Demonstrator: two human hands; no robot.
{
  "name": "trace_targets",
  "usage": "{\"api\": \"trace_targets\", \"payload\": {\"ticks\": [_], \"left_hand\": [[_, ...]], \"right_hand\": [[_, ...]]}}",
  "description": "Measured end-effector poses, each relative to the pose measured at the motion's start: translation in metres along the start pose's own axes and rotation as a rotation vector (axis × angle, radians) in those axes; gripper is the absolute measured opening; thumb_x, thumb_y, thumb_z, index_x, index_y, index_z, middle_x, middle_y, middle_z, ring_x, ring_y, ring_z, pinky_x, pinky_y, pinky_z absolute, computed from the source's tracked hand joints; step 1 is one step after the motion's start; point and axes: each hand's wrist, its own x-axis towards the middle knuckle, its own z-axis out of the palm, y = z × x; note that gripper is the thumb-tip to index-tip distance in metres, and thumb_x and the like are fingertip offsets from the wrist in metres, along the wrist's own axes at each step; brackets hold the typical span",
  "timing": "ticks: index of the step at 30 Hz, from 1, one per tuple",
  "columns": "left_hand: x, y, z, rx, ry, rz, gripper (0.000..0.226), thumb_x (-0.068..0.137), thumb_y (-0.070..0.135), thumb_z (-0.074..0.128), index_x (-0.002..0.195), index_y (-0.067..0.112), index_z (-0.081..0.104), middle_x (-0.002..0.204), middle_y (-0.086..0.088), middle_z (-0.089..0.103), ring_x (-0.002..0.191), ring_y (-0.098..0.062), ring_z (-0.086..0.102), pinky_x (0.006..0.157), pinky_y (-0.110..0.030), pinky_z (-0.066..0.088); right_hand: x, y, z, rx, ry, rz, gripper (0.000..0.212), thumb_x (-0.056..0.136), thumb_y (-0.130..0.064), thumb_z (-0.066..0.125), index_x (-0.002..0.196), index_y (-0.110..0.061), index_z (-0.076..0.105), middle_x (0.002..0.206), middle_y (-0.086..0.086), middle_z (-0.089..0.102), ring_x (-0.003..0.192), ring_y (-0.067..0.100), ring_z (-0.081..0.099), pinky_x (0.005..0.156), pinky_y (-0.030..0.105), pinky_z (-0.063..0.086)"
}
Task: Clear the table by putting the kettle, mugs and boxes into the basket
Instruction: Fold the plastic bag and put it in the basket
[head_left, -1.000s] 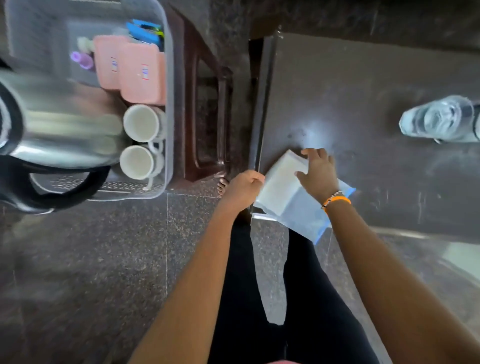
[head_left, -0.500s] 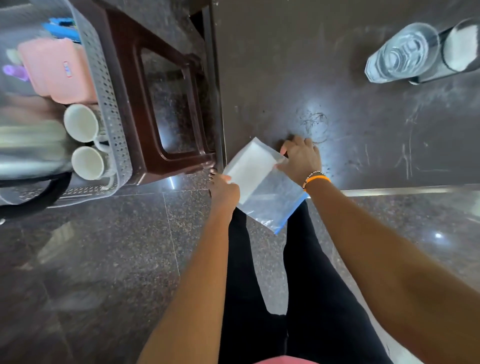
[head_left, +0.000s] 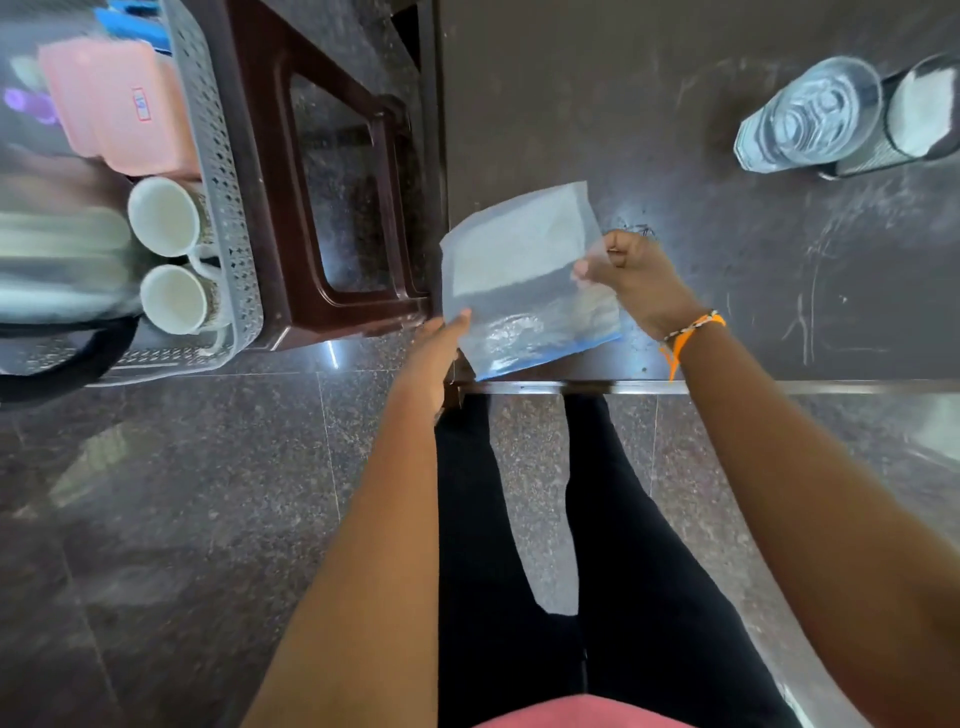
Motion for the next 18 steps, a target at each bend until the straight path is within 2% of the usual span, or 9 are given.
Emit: {"api": "trace_targets", "payload": {"ticks": [2,4,7,9,10,13,15,17,18], "left_hand": [[-0.006,0.008,0.000,-0.030,-0.032,0.099,0.056,0.088,0.042,0.058,0.136,0.019,0.041,0.137,-0.004,0.051,0.123,-0.023,0.050,0.104,-0.037,0.036],[-0.013,0.019,0.002,-0.110,0.030,0.212,0.053,0.089,0.025,0.061,0.137,0.020,0.039,0.130,-0.006,0.056,0.114,-0.022,0.057,0.099,-0.036,0.046],[-0.024,0.028,0.002,-0.190,0.095,0.339,0.060,0.086,0.003,0.062,0.135,0.027,0.039,0.111,-0.001,0.064,0.102,-0.015,0.063,0.085,-0.028,0.055],[-0.029,0.029,-0.001,-0.106,0.039,0.404,0.053,0.085,-0.003,0.059,0.126,0.029,0.050,0.116,-0.002,0.061,0.103,-0.014,0.062,0.079,-0.022,0.056],[-0.032,0.029,-0.002,-0.048,0.001,0.429,0.049,0.085,-0.005,0.058,0.120,0.029,0.055,0.122,-0.004,0.058,0.108,-0.017,0.060,0.083,-0.023,0.055],[-0.039,0.027,-0.001,0.096,-0.021,0.479,0.054,0.077,-0.006,0.065,0.121,0.025,0.059,0.132,-0.006,0.053,0.122,-0.024,0.052,0.103,-0.035,0.046],[-0.044,0.024,0.005,0.178,0.044,0.480,0.067,0.073,-0.006,0.069,0.132,0.019,0.051,0.136,-0.007,0.051,0.124,-0.023,0.050,0.109,-0.038,0.040],[-0.050,0.018,0.014,0.252,0.140,0.482,0.067,0.072,-0.003,0.070,0.133,0.016,0.050,0.135,-0.007,0.053,0.121,-0.021,0.052,0.107,-0.033,0.040],[-0.053,0.015,0.018,0.289,0.205,0.492,0.059,0.073,0.001,0.070,0.128,0.016,0.055,0.131,-0.007,0.056,0.115,-0.019,0.054,0.103,-0.028,0.042]], "right_hand": [[-0.003,-0.008,-0.005,0.055,-0.013,0.013,0.020,0.081,0.000,0.066,0.075,-0.018,0.059,0.059,-0.009,0.072,0.058,0.000,0.065,0.062,0.014,0.052],[-0.008,-0.013,-0.010,0.079,0.005,0.043,0.025,0.079,0.001,0.068,0.089,-0.019,0.055,0.064,-0.005,0.073,0.059,0.004,0.067,0.063,0.020,0.055],[-0.017,-0.021,-0.014,-0.025,0.056,-0.014,0.058,0.075,0.003,0.072,0.113,-0.025,0.039,0.082,0.001,0.064,0.062,0.003,0.063,0.064,0.017,0.052],[-0.020,-0.027,-0.014,-0.132,0.062,-0.093,0.061,0.072,0.006,0.073,0.120,-0.020,0.045,0.086,0.000,0.058,0.066,0.000,0.059,0.065,0.011,0.048],[-0.022,-0.031,-0.013,-0.197,0.049,-0.112,0.060,0.071,0.008,0.073,0.123,-0.012,0.051,0.088,0.002,0.057,0.070,0.004,0.057,0.069,0.014,0.047],[-0.028,-0.038,-0.014,-0.471,0.008,-0.153,0.062,0.067,0.012,0.070,0.125,-0.006,0.056,0.100,0.009,0.053,0.085,0.019,0.047,0.079,0.030,0.044],[-0.033,-0.040,-0.015,-0.681,0.023,-0.224,0.060,0.065,0.010,0.071,0.121,-0.008,0.060,0.100,0.011,0.053,0.087,0.018,0.047,0.083,0.024,0.044],[-0.038,-0.043,-0.018,-0.767,0.054,-0.287,0.043,0.067,0.005,0.071,0.109,-0.007,0.068,0.088,0.007,0.050,0.079,0.018,0.046,0.071,0.010,0.039],[-0.039,-0.045,-0.020,-0.779,0.070,-0.308,0.033,0.069,0.002,0.071,0.101,-0.006,0.071,0.082,0.005,0.048,0.076,0.018,0.045,0.068,0.009,0.037]]}}
